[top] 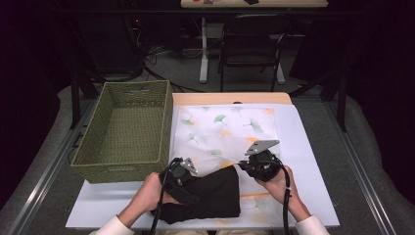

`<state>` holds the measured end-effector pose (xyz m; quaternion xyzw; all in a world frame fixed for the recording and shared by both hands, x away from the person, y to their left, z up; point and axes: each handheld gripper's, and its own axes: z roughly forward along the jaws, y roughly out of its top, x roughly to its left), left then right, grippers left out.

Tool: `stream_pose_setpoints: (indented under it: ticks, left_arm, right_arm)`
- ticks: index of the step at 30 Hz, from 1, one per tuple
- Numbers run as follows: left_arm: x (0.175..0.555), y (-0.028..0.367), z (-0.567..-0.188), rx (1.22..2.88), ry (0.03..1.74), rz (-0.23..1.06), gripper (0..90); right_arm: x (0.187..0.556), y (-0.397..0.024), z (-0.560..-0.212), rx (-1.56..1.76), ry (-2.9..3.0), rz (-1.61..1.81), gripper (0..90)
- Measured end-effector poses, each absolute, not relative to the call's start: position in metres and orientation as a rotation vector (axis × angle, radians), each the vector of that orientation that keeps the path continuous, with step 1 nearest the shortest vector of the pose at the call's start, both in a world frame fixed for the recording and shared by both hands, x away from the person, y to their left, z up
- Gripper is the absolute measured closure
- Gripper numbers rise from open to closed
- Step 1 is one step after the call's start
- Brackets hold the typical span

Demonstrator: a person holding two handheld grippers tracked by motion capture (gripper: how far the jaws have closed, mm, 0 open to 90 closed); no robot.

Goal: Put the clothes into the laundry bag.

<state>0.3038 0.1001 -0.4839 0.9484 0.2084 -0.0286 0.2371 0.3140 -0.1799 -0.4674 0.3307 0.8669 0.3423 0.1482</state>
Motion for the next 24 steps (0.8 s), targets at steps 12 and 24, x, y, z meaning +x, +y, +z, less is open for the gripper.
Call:
stream_pose_setpoints:
  ticks: [12, 24]
  left_arm:
    - [0.292, 0.113, -0.501, 2.635, 0.497, -0.075, 27.0]
    - [0.287, 0.111, -0.517, 2.583, 0.467, -0.126, 56.7]
  right_arm:
    - [0.314, -0.179, -0.470, 0.948, 2.506, 0.965, 88.4]
    - [0.315, -0.178, -0.472, 0.951, 2.520, 0.950, 88.4]
